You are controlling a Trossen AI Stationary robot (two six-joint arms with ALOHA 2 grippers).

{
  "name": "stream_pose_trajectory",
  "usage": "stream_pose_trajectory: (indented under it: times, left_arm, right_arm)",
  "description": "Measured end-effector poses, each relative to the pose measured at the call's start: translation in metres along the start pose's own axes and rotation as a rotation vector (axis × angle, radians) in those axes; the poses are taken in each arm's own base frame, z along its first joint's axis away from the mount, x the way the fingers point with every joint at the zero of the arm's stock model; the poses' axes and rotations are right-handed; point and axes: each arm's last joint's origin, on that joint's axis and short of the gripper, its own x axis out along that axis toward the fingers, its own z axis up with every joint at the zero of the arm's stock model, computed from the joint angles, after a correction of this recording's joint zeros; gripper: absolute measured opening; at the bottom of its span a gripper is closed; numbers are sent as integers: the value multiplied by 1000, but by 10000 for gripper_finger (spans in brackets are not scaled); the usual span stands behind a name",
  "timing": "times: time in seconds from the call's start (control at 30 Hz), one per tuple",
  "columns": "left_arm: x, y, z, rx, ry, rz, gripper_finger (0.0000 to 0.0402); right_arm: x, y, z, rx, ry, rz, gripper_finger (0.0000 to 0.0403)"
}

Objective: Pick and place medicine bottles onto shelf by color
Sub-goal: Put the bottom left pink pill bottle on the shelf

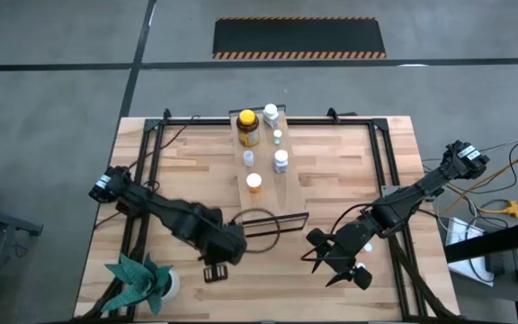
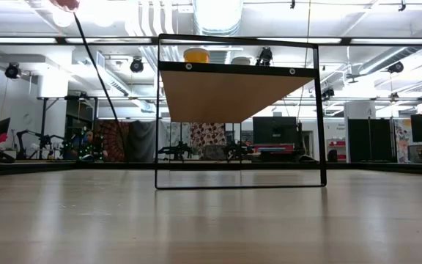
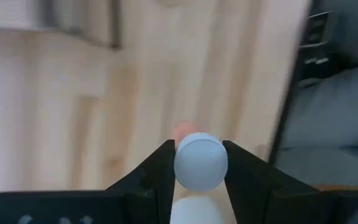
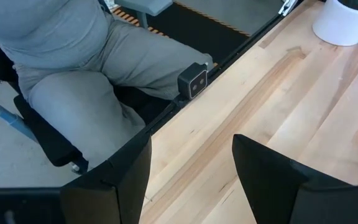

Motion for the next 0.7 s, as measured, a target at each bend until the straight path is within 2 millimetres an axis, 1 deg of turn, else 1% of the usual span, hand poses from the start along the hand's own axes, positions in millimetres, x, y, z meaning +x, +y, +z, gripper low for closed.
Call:
stream_pose_trajectory:
  times: [0.1,0.27,0.37,0.57,0.63,0.7]
  left_arm:
    - [-19,17,3,-11,3,80,101]
    - [-39,40,21,63,-93,76,102]
    - [-47,56,29,98,-119,102,102]
    - [-54,90,48,125,-172,166,102]
    - [-53,98,53,126,-184,172,102]
    - [-47,104,59,129,-182,181,102]
  right_arm:
    - [0,0,0,-7,0,0,215]
    - [0,0,0,-9,3,0,215]
    - [0,0,-1,-9,5,1,215]
    - [0,0,-1,-8,7,0,215]
    - [0,0,-1,-8,7,1,215]
    - [0,0,-1,-7,9,1,215]
